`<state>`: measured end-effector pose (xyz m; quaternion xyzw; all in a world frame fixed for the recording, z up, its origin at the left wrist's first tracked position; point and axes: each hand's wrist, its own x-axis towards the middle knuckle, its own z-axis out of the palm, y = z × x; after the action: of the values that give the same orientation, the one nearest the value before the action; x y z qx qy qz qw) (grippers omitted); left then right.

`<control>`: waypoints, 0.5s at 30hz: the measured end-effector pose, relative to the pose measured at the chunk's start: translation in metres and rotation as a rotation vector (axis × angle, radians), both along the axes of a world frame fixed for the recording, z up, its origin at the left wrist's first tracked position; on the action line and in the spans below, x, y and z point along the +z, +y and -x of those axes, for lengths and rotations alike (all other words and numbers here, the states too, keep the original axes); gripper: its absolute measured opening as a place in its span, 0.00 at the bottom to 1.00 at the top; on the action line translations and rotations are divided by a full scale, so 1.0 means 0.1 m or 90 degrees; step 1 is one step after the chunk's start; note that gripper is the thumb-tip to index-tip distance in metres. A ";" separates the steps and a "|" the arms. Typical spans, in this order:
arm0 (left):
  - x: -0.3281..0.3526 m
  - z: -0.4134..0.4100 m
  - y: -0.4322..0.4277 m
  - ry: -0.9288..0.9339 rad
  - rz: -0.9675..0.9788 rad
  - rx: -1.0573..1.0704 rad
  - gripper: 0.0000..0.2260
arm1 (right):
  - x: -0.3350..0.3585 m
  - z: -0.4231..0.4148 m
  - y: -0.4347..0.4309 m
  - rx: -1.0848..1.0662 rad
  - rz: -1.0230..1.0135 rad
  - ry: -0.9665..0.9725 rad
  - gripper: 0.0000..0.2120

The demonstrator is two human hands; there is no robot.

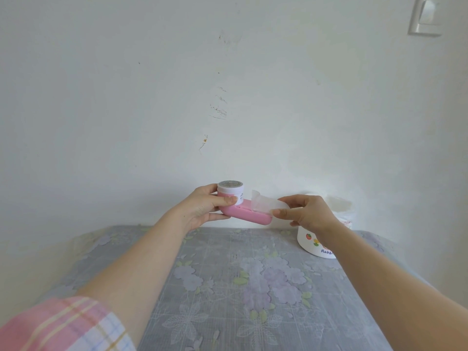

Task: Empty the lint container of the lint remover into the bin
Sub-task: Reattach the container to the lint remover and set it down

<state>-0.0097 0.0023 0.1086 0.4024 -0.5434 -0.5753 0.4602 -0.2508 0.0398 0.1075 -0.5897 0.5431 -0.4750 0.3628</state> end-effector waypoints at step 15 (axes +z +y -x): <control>0.00 0.04 0.03 -0.022 0.003 -0.014 0.15 | 0.01 -0.02 0.03 0.005 -0.009 0.018 0.21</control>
<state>-0.0140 0.0055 0.1084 0.4056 -0.5570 -0.5719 0.4451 -0.2490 0.0432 0.1081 -0.5961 0.5490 -0.4612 0.3613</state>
